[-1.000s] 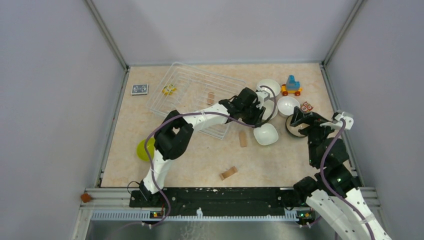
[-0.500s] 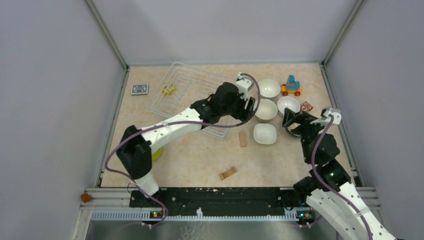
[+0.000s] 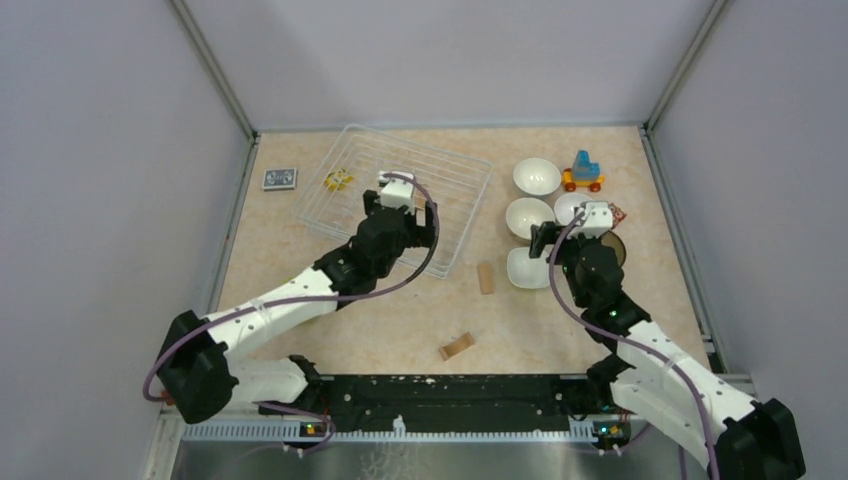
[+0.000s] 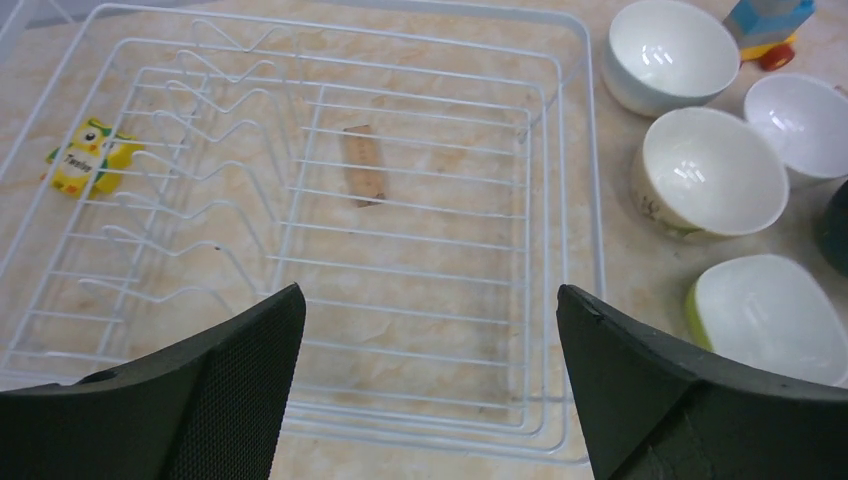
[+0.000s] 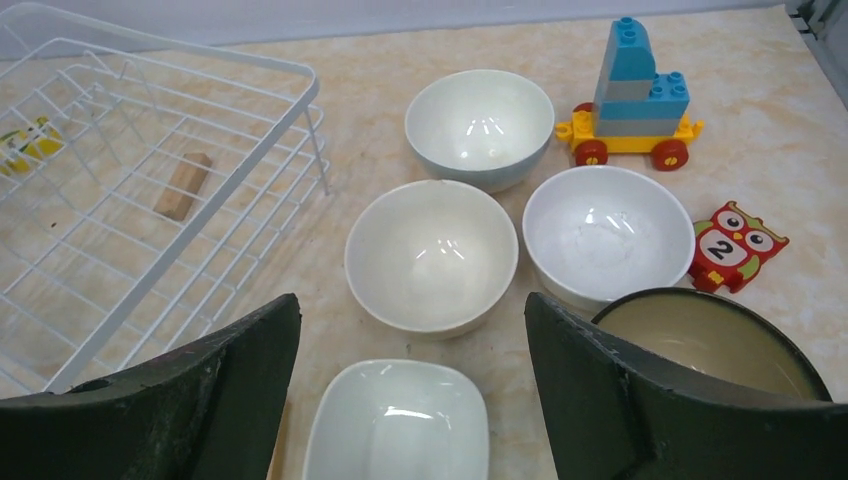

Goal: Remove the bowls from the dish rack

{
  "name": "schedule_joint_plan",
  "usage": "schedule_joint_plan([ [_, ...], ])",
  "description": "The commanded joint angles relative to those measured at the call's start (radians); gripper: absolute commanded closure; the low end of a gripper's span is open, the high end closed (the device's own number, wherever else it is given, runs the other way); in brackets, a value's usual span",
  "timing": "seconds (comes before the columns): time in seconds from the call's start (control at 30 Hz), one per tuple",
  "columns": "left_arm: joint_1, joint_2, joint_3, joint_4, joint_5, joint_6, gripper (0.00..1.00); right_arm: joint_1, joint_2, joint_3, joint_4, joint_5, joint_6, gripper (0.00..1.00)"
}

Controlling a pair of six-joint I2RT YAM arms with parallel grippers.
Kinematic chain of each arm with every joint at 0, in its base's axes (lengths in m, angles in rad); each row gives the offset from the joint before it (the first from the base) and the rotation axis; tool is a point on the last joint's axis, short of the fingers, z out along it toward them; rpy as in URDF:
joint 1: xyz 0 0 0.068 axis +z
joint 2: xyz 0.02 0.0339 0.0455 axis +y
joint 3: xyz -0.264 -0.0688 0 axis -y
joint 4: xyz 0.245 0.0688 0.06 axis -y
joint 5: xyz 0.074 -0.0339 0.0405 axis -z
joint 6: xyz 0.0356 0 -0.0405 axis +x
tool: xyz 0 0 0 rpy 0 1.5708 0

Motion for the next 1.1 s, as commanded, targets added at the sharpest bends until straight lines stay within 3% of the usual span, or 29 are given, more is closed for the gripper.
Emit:
schedule_joint_plan([
  [0.0, -0.005, -0.130, -0.136, 0.231, -0.014, 0.197, 0.01, -0.074, 0.090, 0.020, 0.199, 0.019, -0.002, 0.18],
  [0.13, 0.018, -0.184, -0.249, 0.366, -0.116, 0.224, 0.01, -0.207, 0.171, 0.068, 0.192, -0.097, 0.020, 0.18],
  [0.3, 0.207, -0.184, -0.349, 0.386, 0.015, 0.154, 0.01, -0.346, 0.189, 0.008, 0.250, -0.223, -0.054, 0.17],
  [0.47, 0.277, -0.161, -0.495, 0.562, 0.013, 0.233, 0.01, -0.355, 0.285, -0.060, 0.368, -0.166, -0.145, 0.15],
  [0.7, 0.348, -0.069, -0.525, 0.686, -0.084, 0.390, 0.01, -0.373, 0.434, -0.179, 0.707, -0.091, -0.164, 0.14],
  [0.77, 0.371, -0.051, -0.548, 0.745, -0.093, 0.417, 0.01, -0.384, 0.472, -0.176, 0.724, -0.115, -0.170, 0.14],
  [1.07, 0.564, 0.037, -0.657, 0.942, 0.066, 0.337, 0.01, -0.406, 0.682, -0.181, 0.938, -0.124, -0.203, 0.17],
])
